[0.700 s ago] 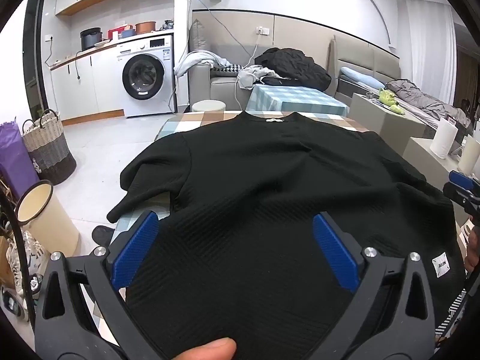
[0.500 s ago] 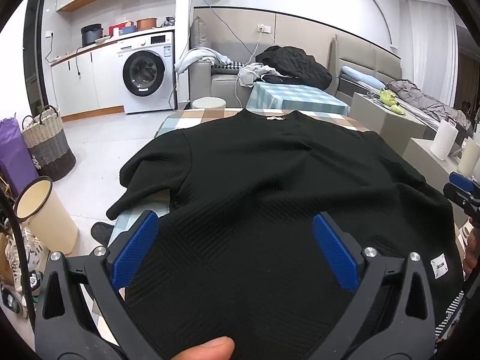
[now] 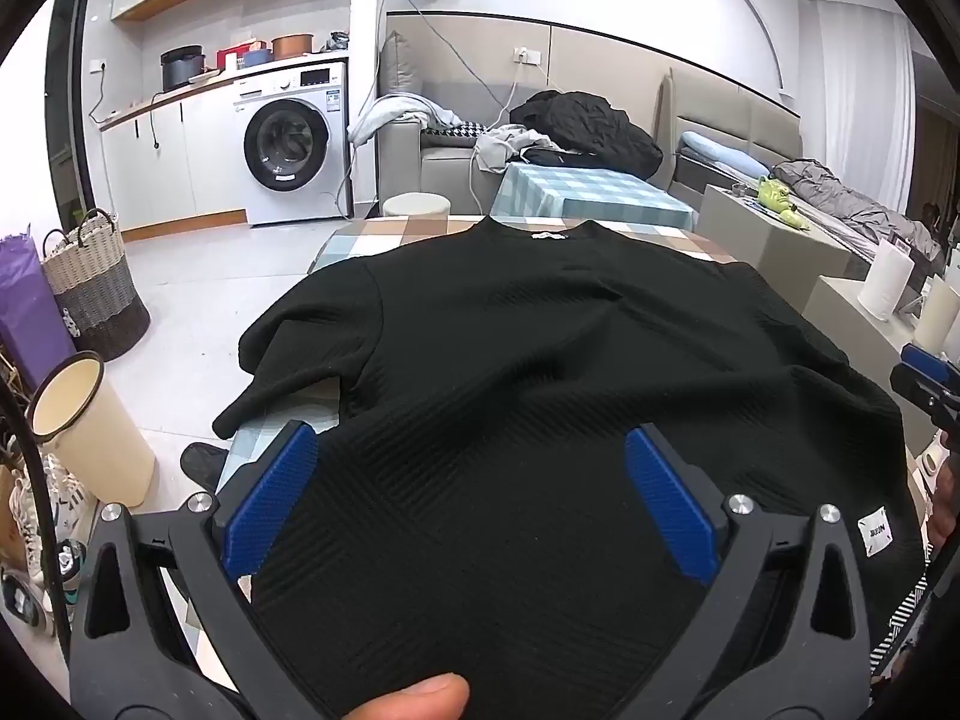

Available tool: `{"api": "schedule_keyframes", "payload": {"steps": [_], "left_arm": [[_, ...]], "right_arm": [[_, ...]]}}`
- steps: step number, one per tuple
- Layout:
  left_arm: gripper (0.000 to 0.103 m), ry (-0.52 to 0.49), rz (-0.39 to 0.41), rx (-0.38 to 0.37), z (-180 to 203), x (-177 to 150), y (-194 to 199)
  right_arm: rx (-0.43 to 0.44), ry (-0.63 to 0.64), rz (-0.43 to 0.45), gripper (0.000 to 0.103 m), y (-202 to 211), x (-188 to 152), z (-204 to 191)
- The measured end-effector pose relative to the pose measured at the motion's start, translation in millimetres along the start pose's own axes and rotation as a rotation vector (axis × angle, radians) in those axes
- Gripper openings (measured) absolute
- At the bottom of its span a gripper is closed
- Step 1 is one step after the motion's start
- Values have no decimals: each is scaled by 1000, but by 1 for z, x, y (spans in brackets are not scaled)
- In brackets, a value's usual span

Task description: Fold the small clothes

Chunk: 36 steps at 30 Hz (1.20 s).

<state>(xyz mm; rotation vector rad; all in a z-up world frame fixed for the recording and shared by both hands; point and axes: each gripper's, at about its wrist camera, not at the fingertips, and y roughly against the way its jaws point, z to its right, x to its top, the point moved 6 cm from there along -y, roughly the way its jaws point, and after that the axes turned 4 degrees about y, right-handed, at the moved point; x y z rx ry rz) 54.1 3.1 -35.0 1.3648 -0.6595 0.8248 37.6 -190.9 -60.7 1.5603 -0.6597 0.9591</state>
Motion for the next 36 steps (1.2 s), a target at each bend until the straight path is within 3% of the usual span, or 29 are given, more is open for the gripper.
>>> {"api": "schedule_keyframes", "payload": {"steps": [24,36], "left_arm": [[102,-3,14,-17,4,1,9],[102,3,-17,-13,1,-1,2]], "right_arm": [[-9,-17,10,103,12,4,3],[-13,-20,-36,103,0,1,0]]}}
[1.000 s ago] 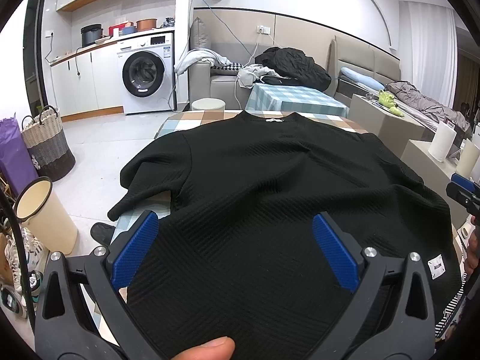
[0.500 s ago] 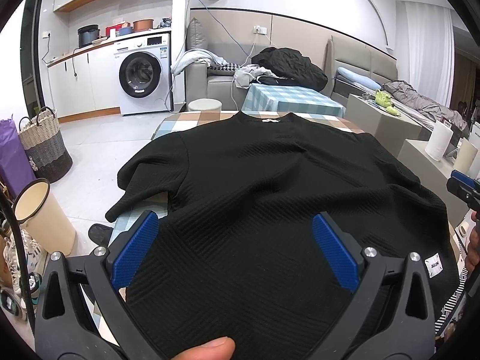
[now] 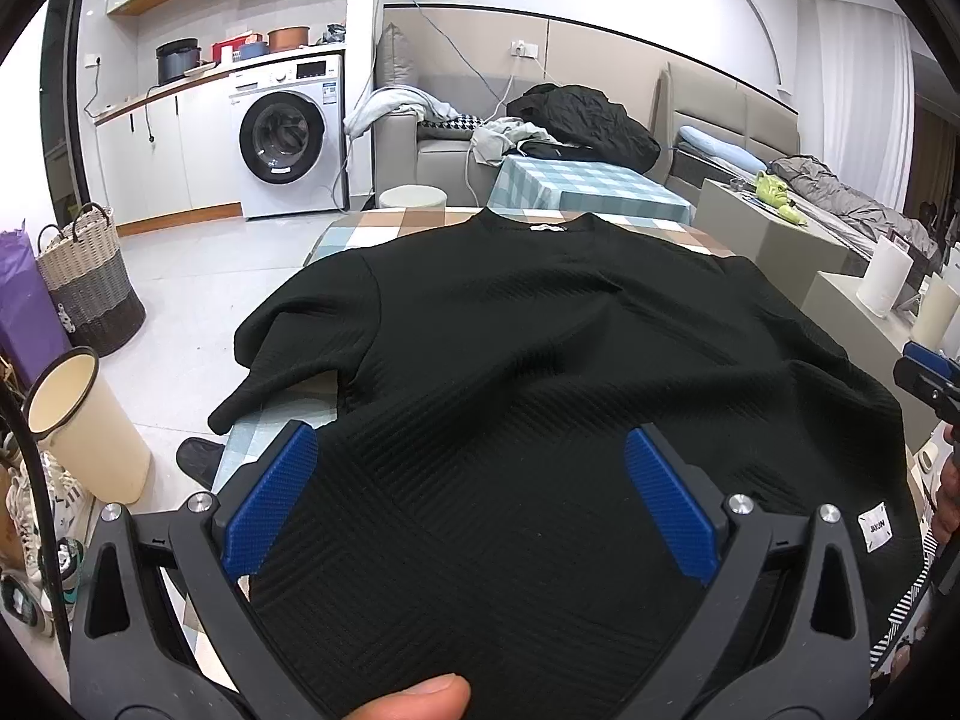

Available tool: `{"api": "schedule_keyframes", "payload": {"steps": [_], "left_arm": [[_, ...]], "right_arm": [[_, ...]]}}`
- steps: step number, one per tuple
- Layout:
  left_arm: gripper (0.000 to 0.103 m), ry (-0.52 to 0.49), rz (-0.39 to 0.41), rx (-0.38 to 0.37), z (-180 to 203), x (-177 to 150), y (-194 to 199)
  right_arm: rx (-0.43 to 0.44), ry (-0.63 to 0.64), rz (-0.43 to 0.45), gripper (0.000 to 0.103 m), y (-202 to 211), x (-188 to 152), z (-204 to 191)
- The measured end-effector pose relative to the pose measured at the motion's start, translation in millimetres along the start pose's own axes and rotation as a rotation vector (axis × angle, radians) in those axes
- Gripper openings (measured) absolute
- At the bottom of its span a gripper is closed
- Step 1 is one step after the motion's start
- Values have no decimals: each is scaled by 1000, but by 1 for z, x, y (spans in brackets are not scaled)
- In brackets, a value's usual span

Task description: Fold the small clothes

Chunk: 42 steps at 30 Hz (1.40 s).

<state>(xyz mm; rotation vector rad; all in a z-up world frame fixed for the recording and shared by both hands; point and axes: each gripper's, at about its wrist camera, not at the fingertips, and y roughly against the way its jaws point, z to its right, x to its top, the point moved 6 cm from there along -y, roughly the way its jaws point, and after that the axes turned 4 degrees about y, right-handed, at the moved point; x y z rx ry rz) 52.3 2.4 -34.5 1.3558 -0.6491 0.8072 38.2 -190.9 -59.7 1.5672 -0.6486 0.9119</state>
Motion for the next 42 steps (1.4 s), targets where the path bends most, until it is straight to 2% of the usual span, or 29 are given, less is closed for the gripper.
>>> {"api": "schedule_keyframes", "payload": {"steps": [12,42], "left_arm": [[102,-3,-14,-14,0,0,-6],[102,-9,-15,-12,1,-2,-6]], "right_arm": [[-30,-16,-40,103,-7,0,-1],[-30,-26,-51,103,-9,0,3]]}}
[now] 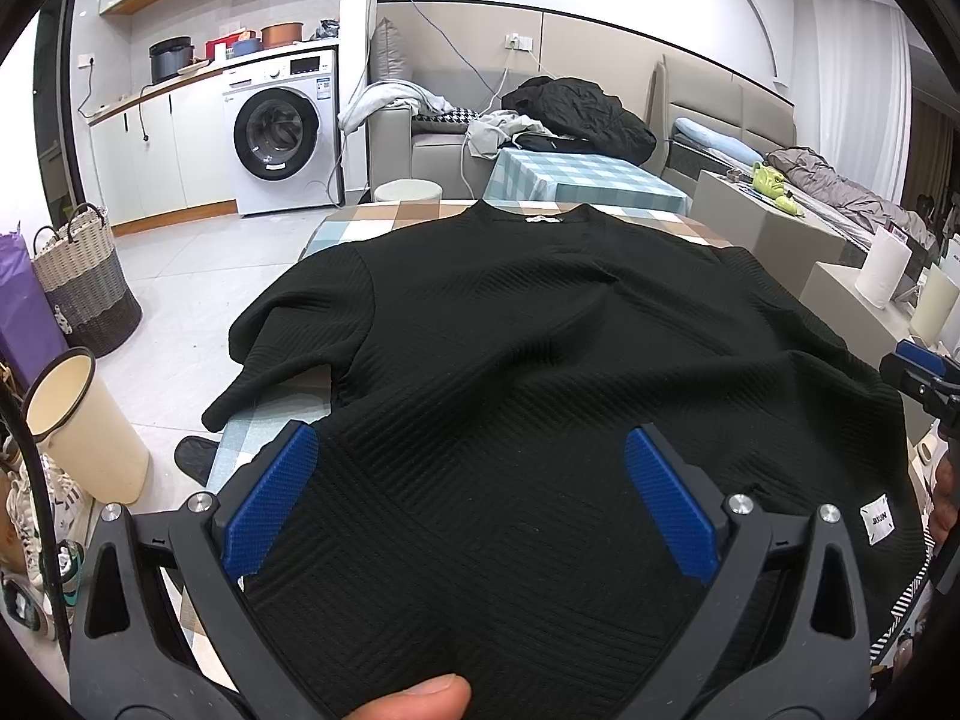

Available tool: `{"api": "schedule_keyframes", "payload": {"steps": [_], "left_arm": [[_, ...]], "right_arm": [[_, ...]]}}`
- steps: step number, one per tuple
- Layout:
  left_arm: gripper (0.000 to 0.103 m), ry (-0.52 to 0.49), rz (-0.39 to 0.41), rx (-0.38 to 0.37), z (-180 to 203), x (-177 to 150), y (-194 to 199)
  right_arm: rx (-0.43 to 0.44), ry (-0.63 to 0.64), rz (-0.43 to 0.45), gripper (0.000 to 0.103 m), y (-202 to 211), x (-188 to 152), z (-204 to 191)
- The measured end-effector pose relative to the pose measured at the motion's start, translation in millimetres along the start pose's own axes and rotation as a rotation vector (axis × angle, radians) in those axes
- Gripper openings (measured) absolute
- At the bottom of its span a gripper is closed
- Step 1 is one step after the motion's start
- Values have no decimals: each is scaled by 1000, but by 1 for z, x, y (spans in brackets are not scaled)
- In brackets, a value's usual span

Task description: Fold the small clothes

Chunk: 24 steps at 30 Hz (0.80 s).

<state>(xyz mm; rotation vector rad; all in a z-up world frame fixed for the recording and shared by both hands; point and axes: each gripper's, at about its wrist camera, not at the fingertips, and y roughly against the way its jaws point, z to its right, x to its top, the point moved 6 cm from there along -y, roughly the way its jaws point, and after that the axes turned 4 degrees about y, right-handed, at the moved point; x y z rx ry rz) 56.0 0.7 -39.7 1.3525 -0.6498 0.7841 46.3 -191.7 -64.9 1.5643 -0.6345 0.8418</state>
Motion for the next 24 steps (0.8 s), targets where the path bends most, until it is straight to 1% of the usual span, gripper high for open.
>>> {"api": "schedule_keyframes", "payload": {"steps": [15,24], "left_arm": [[102,-1,-5,1,-1,0,0],[102,-5,-21,12,-5,7,-4]], "right_arm": [[-5,2,-1,103,-1,5,1],[-2,-5,-9,103,-4,12,0]]}}
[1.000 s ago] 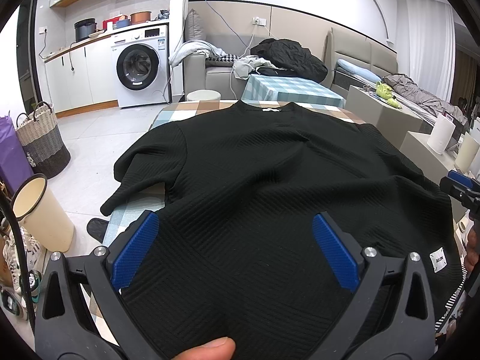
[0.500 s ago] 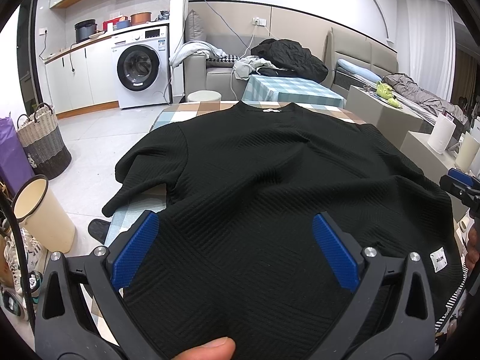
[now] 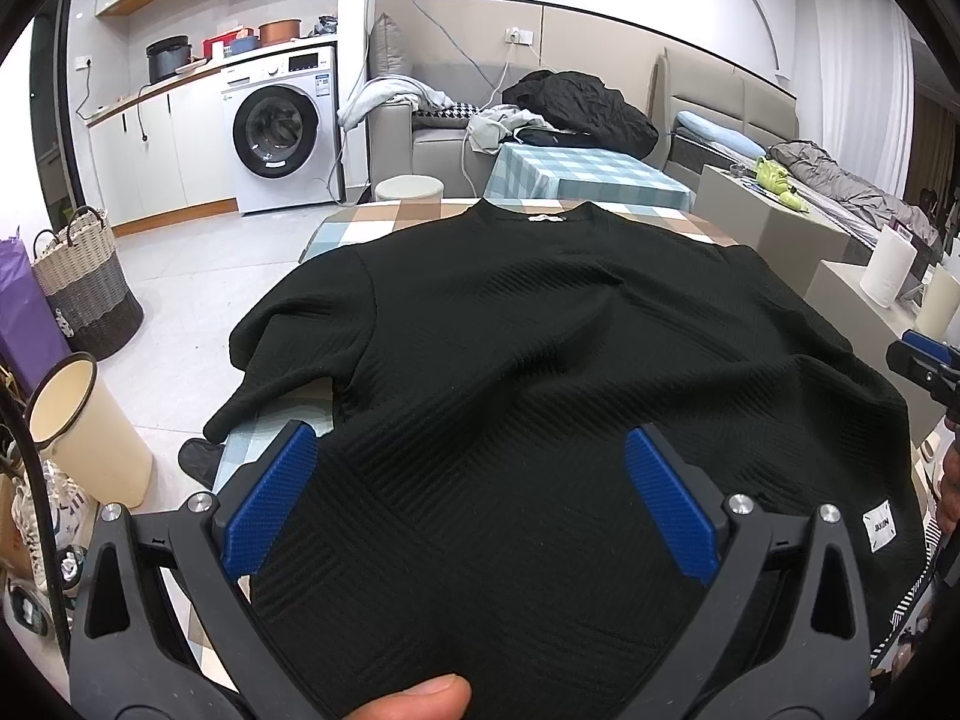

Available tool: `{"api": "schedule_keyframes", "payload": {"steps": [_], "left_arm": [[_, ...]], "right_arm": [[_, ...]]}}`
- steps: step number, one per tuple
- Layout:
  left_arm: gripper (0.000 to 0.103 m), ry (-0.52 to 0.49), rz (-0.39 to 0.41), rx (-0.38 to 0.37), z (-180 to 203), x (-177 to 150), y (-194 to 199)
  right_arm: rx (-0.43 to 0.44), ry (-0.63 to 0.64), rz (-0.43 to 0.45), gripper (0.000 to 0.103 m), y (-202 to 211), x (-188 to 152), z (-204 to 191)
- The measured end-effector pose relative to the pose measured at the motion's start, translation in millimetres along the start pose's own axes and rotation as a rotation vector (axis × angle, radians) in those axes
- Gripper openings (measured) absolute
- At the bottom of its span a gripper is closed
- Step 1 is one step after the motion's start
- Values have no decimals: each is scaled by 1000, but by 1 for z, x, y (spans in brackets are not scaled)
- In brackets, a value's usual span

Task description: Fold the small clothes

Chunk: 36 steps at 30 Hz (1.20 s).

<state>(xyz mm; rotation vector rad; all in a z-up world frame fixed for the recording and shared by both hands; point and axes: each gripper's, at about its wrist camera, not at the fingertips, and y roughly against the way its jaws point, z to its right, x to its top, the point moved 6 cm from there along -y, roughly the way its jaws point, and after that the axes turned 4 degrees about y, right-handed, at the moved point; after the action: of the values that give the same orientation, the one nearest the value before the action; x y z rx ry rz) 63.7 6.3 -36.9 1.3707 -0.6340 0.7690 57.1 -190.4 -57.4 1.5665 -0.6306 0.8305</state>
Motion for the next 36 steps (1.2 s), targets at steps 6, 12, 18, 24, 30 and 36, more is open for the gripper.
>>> {"api": "schedule_keyframes", "payload": {"steps": [6,12,18,24,30,36], "left_arm": [[102,1,-7,7,-2,7,-4],[102,-2,-18,9,-8,22,-11],[102,-3,-23,12,-12,36,-17],[102,17,-29,13,-25,45,-32],[102,34,-52,35,-40,52,-53],[98,58,-71,48,-54,61,-76]], "right_arm": [[4,-8,-21,103,-6,8,1],[-5,-22,-40,103,-13,21,6],[-13,-37,-61,103,-23,33,8],[-16,-90,-71,103,-36,44,19],[-15,-157,-100,103,-52,51,39],[-54,-331,-93,102,-60,50,94]]}}
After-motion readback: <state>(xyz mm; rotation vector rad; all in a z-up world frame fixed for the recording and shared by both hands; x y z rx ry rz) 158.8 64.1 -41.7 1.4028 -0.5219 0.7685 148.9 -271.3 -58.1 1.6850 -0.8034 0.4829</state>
